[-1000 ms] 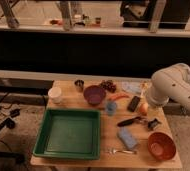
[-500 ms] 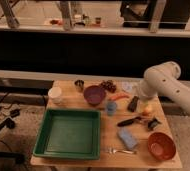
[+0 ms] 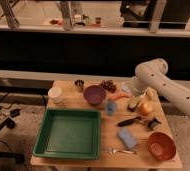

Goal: Place pepper in purple bowl

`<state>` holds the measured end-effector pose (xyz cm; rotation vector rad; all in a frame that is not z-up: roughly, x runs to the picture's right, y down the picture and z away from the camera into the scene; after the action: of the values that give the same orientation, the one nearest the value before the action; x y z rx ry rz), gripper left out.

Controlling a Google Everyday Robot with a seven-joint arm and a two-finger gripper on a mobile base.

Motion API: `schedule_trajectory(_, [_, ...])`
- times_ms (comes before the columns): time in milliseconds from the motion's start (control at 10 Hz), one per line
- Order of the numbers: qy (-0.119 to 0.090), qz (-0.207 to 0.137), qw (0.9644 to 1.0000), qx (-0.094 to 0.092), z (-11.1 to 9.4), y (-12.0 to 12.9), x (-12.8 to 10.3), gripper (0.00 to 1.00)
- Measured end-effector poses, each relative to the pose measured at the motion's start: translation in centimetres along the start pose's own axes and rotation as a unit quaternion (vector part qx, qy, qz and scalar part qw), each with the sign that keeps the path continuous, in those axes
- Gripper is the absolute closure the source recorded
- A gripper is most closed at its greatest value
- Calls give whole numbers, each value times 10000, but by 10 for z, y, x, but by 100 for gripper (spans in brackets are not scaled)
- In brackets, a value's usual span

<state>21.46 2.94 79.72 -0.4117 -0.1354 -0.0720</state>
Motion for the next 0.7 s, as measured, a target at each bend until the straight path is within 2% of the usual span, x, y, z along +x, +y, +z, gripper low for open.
schedule_trajectory(300, [-16, 5, 10000, 16, 1, -1, -2, 20])
schedule_trajectory(700, [15, -11, 9999, 165, 12, -17, -10, 20])
